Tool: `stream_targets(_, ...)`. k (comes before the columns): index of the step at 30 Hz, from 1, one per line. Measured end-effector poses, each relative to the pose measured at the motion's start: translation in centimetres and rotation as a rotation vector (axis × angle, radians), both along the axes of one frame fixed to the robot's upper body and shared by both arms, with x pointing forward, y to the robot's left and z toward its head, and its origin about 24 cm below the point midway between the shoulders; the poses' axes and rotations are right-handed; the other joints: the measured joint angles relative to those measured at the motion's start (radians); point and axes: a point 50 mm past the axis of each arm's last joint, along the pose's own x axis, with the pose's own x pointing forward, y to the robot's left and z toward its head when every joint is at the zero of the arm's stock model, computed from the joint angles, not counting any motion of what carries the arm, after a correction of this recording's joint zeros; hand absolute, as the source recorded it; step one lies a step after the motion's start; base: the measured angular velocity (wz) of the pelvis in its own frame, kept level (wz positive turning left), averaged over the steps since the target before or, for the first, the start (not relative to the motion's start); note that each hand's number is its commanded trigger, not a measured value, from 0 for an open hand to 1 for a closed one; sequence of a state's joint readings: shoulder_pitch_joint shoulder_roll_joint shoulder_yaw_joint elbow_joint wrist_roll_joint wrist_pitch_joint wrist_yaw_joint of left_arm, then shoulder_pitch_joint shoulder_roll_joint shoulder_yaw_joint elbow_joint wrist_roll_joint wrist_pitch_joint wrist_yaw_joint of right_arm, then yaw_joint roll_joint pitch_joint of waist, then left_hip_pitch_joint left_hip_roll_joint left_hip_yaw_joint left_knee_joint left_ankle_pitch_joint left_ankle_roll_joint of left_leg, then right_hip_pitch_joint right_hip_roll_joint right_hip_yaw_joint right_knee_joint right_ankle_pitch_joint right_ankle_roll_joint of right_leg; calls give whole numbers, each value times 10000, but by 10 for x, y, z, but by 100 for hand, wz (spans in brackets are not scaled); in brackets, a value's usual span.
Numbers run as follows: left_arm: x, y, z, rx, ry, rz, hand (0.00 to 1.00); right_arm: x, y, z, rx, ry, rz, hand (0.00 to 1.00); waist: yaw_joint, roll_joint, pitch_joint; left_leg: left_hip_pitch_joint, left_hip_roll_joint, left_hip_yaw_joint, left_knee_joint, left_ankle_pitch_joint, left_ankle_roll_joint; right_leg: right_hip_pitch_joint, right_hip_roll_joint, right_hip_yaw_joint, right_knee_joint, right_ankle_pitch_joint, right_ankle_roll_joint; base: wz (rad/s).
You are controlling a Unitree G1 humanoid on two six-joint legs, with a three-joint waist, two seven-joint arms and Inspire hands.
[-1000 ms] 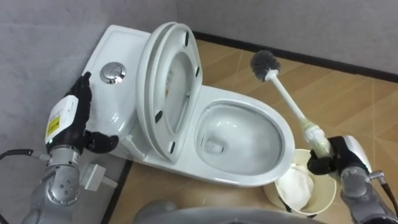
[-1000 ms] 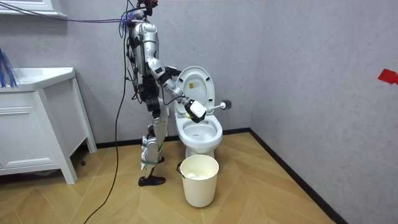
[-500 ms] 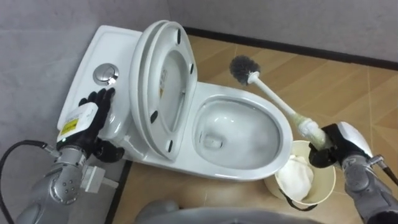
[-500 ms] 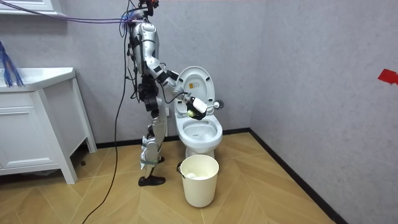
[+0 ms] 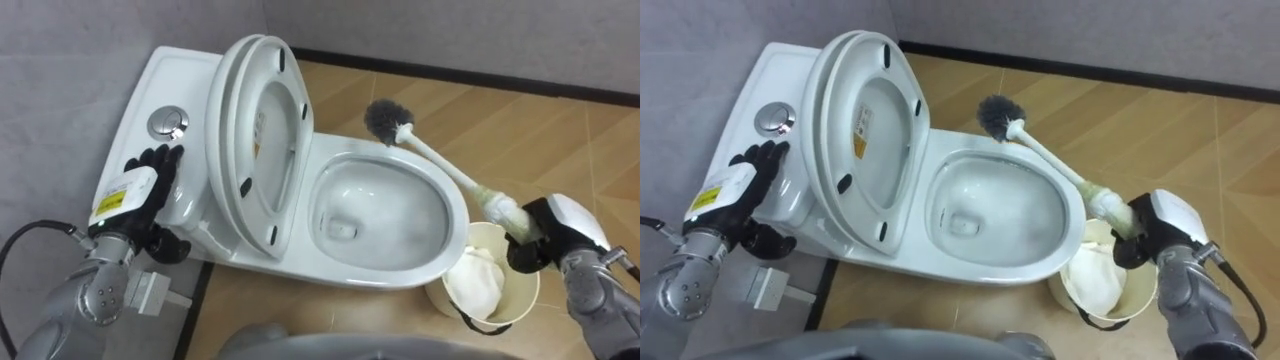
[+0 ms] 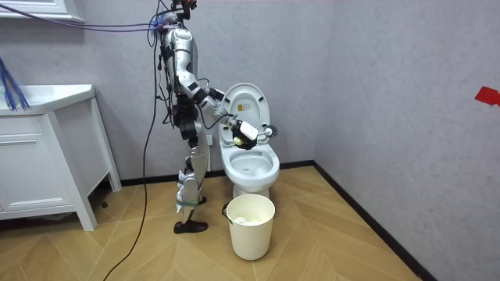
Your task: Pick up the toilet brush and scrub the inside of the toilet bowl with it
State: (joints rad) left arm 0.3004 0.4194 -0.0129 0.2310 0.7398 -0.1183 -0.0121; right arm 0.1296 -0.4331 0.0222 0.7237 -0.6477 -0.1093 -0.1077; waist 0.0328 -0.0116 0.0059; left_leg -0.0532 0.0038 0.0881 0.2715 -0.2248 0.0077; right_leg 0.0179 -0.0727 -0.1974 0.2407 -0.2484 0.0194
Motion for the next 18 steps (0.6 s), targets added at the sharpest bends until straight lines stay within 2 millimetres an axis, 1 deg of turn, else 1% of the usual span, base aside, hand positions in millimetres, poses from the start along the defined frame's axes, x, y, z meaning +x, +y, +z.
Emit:
stream_targets(5, 1, 2, 1, 282, 14, -141, 0, -11, -4, -3, -418, 476, 250, 100, 26, -17, -6, -40, 3, 8, 1, 1, -1, -31, 5, -1, -13, 0, 0, 0)
stream_targets(11, 1, 6, -1, 653, -139, -155, 0, -18, 0, -9, -889, 1155, 1038, 100, 32, -80, -28, -53, 25, 60, 0, 2, -3, -77, 22, 54, 12, 14, -15, -1)
stream_targets(14, 1, 7, -2, 910, -178, -205, 0, -31, 2, -15, -1363, 1793, 1422, 100, 56, -129, -64, -53, 35, 66, 0, 2, -3, -79, 23, 51, 12, 20, -20, 0)
stream_targets(18, -1, 8, -8, 1484, -92, -358, 0, -50, 4, -23, -1811, 2710, 1898, 100, 83, -155, -101, -31, 51, 59, 18, 2, -4, -39, 37, 36, -1, 37, -35, 0)
